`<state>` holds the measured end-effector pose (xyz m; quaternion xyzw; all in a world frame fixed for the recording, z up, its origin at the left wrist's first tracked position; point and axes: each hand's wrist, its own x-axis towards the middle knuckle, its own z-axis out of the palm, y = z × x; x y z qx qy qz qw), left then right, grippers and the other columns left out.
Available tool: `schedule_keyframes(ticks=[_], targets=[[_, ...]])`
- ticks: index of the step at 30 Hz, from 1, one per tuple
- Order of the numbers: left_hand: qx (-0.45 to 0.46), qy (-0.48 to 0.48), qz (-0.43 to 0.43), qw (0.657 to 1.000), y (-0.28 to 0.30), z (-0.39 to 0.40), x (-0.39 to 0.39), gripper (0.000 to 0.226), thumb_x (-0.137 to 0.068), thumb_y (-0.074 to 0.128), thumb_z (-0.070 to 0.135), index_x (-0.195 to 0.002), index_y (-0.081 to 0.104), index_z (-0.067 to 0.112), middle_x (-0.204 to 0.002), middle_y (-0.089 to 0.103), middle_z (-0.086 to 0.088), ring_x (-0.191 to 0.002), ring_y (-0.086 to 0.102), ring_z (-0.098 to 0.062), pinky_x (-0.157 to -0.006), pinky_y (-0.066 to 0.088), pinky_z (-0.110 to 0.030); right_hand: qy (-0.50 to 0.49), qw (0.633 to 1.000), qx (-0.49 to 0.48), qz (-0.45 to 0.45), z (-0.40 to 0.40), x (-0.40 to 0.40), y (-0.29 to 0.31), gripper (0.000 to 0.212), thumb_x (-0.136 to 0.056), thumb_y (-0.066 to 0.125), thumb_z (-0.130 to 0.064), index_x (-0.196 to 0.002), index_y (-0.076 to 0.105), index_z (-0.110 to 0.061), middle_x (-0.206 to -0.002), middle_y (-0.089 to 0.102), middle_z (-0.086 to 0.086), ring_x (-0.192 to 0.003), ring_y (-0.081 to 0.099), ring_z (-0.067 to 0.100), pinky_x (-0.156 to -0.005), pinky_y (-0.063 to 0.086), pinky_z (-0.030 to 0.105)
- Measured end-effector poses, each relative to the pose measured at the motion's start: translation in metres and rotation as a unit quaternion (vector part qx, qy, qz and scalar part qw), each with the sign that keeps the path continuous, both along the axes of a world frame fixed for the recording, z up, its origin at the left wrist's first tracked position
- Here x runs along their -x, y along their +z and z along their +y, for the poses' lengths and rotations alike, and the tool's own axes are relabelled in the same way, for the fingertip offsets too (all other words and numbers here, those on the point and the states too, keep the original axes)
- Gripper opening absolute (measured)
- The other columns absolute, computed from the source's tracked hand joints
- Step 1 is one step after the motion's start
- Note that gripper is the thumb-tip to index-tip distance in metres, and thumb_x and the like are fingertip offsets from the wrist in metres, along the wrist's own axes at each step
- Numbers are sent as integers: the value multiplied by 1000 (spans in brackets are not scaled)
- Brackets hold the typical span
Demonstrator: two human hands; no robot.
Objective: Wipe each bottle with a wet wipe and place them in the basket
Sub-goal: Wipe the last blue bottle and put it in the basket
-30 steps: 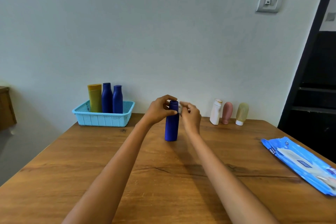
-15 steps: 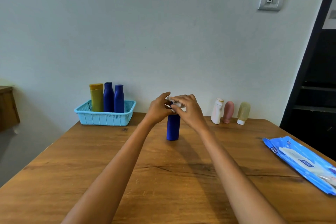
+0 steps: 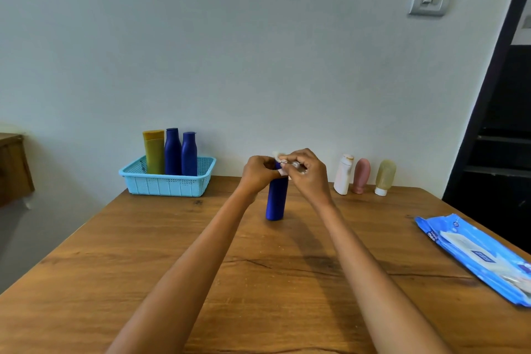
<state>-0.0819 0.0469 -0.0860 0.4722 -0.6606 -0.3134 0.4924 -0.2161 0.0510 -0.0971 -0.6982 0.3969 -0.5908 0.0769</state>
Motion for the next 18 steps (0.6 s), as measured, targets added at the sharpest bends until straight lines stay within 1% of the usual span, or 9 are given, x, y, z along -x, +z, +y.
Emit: schedule_keyframes(ticks=[3,4,6,8,9,11,13,15,18], targets=[[-13,21,7,1000,0,-2,-2,21,-77,75,14,-93,65,4,-87,66,-7,-86,62,-20,-75,52,-27,-4,1000,-29,6,-1,8,-7,6,-81,69,-11,-85,74,-10,-84,64,-2,-78,60,9,-64,44,11],[-15,31,10,999,-1,-3,-4,25,-77,75,15,-96,64,4,-90,67,-8,-89,63,-21,-78,54,-30,-16,999,-39,3,-2,9,-10,5,-81,68,-11,-83,73,-10,-85,66,0,-78,61,10,-63,44,11],[-22,48,25,998,-2,-5,-7,31,-78,75,17,-104,62,5,-98,68,-9,-96,63,-22,-86,54,-36,-42,996,-61,-43,-2,9,-14,5,-84,65,-12,-84,70,-11,-90,67,1,-78,60,6,-62,44,8],[-26,63,67,995,1,-6,-8,31,-79,74,17,-105,61,7,-101,68,-8,-97,64,-22,-89,54,-39,-46,990,-94,-94,0,6,-12,9,-89,61,-14,-93,69,-14,-94,63,-2,-78,56,1,-63,42,5],[-26,69,100,992,4,-6,-9,32,-79,74,17,-106,60,7,-102,68,-9,-97,64,-22,-89,54,-40,-39,988,-121,-87,-1,4,-12,14,-92,58,-17,-101,68,-15,-96,61,-5,-80,56,0,-65,41,6],[-14,84,154,984,12,-5,-9,35,-79,74,17,-110,61,7,-105,68,-9,-96,65,-22,-88,55,-41,4,981,-192,-30,-2,-1,-13,23,-97,51,-23,-113,64,-16,-99,61,-6,-86,57,5,-69,42,15],[22,123,138,982,18,-2,-7,37,-80,73,20,-113,61,8,-106,66,-2,-98,63,-19,-88,54,-37,67,966,-251,-13,0,-7,-15,27,-100,42,-26,-116,61,-14,-98,62,-5,-85,57,6,-69,42,19],[49,146,120,981,21,3,-5,40,-81,72,21,-117,60,8,-107,64,0,-99,60,-18,-87,52,-33,80,953,-289,-38,1,-11,-15,29,-101,38,-30,-114,58,-13,-99,61,-2,-84,56,6,-69,43,20],[63,145,144,977,22,6,-4,42,-82,71,21,-120,58,9,-114,64,-4,-99,62,-20,-85,54,-33,81,917,-368,-133,0,-12,-14,30,-100,41,-35,-113,55,-12,-101,62,3,-83,58,11,-67,47,21]])
